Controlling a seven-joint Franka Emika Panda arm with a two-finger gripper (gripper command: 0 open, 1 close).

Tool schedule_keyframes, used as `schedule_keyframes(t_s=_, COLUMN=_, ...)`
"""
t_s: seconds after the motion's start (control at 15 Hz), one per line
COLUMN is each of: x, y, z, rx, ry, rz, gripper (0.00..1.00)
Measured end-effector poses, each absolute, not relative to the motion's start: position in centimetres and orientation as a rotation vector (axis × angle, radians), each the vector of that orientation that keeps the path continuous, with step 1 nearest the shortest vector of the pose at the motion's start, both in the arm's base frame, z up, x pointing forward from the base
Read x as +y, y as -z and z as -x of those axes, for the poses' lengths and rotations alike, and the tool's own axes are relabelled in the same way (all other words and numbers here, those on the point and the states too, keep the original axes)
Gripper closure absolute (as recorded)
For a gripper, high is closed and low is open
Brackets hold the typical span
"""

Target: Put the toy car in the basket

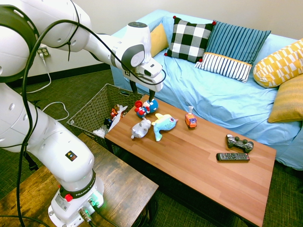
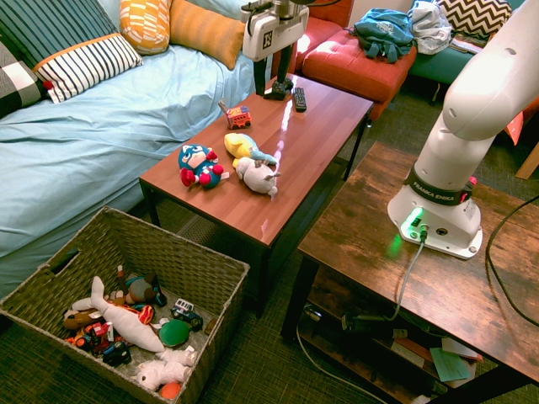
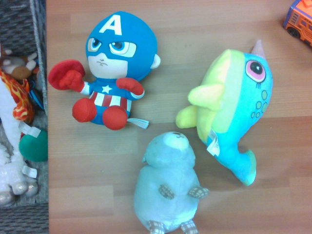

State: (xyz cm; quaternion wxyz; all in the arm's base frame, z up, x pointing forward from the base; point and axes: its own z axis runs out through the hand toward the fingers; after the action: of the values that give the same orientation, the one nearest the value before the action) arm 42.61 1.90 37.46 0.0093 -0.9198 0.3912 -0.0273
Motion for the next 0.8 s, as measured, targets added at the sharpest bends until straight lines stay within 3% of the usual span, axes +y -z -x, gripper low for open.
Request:
schedule_keyframes(t_s=0.4, x=-2.0, y=-36.9, z=-45.5, rx=1.090, ry=0.183, rz=2.974, gripper=0.00)
schedule_keyframes(t_s=0.8, x=-10.5, y=-28.9, z=-51.3, rx=0.482, ry=0.242, rz=3.123, gripper=0.00)
